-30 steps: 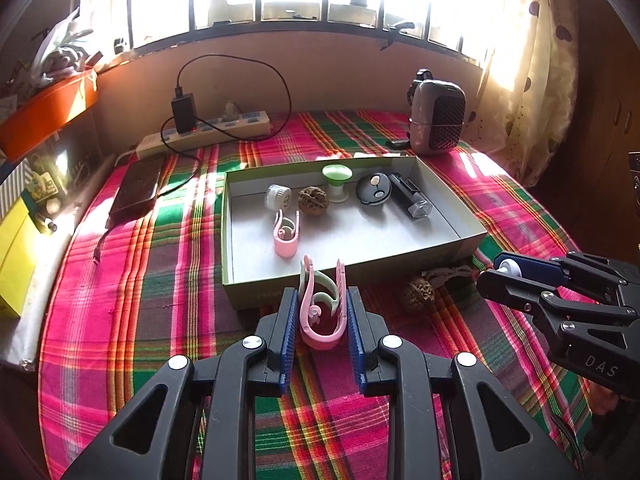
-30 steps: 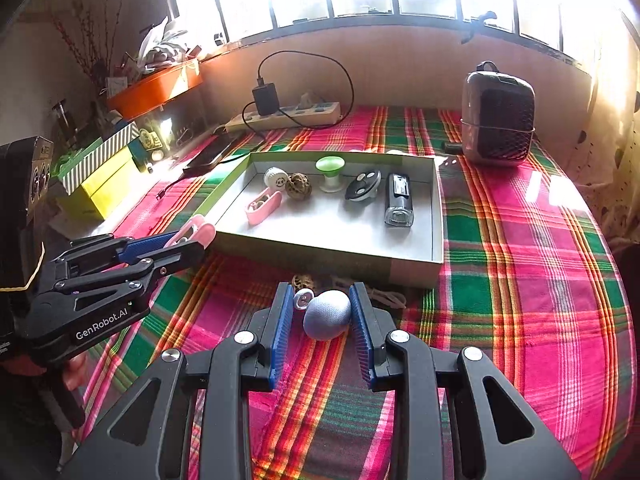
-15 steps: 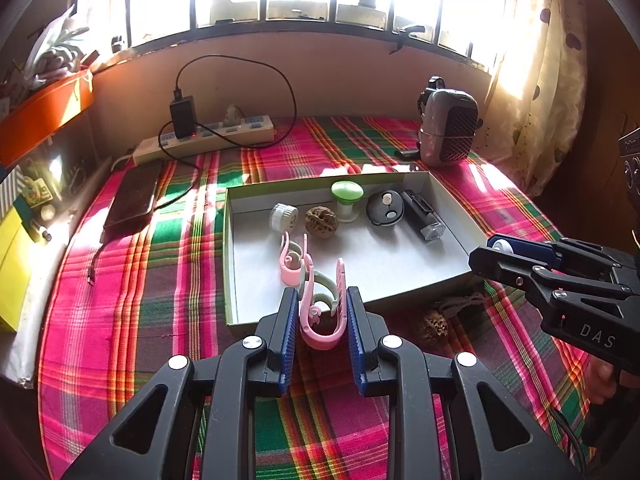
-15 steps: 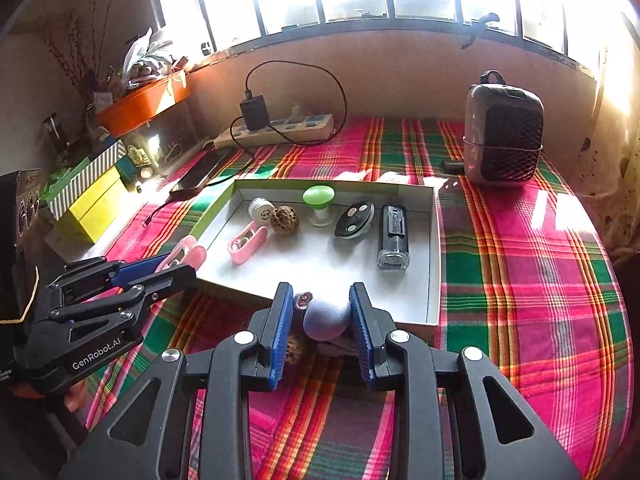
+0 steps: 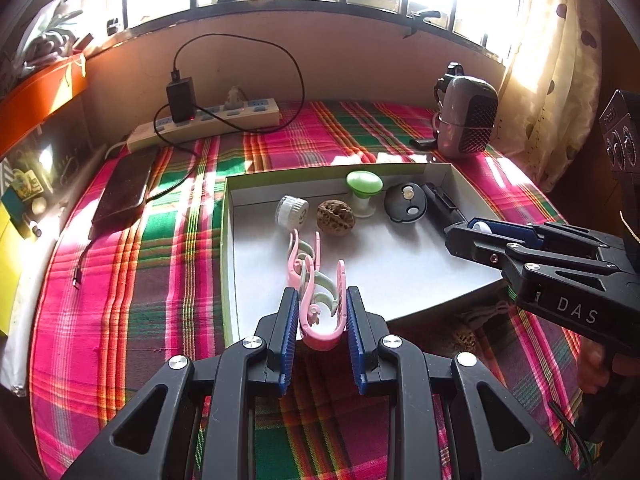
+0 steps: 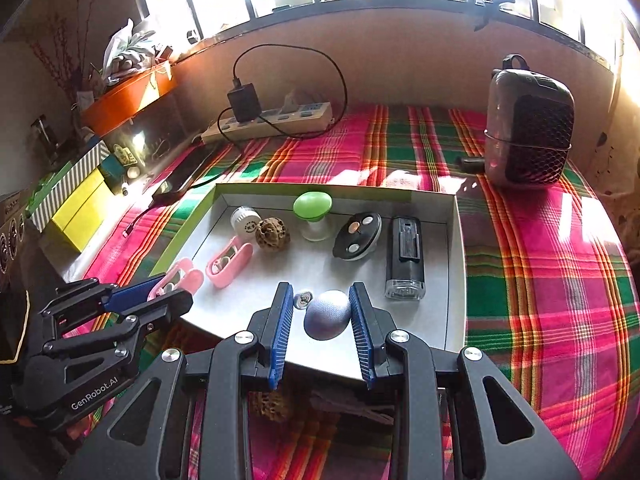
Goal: Organize objects
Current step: 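Carry pink clip with left tool while right tool carries white egg into grey box, then lower and open left tool on clip while right tool releases egg in box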
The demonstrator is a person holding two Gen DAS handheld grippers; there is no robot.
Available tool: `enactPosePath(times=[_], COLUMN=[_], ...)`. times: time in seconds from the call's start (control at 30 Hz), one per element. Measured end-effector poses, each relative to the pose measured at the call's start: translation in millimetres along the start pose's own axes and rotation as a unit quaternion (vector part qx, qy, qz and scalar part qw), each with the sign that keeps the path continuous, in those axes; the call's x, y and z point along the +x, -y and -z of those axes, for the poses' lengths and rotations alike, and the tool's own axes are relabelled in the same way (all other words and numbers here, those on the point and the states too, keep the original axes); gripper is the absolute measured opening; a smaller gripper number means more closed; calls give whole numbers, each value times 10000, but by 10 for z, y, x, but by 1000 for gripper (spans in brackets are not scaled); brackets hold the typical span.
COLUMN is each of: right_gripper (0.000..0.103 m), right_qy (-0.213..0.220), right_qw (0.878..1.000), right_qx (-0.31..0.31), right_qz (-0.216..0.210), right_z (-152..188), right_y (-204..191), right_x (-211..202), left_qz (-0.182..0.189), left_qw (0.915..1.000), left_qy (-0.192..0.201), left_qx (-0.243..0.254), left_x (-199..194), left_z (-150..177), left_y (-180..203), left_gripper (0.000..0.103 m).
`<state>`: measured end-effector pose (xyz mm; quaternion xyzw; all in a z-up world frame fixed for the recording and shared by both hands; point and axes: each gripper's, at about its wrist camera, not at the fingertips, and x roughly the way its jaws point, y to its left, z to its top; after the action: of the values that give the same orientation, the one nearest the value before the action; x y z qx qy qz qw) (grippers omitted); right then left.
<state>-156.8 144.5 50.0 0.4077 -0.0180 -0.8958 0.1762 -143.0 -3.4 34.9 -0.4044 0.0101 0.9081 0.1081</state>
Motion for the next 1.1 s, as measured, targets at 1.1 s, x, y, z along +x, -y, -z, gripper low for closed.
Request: enactPosePath(times=[1.1], right_gripper=[30], right_qy=[-355], right_qw=[9993], right_qx=[-83], right_qz=[-110], right_z=[-86], right_y=[-52], right_x=[464], left_qz=[-92], left_qw=[9995], left_qy=[-311], left_qx=[13], left_x=[342], left_z=[-100], left_y=[-113], left_gripper=[21])
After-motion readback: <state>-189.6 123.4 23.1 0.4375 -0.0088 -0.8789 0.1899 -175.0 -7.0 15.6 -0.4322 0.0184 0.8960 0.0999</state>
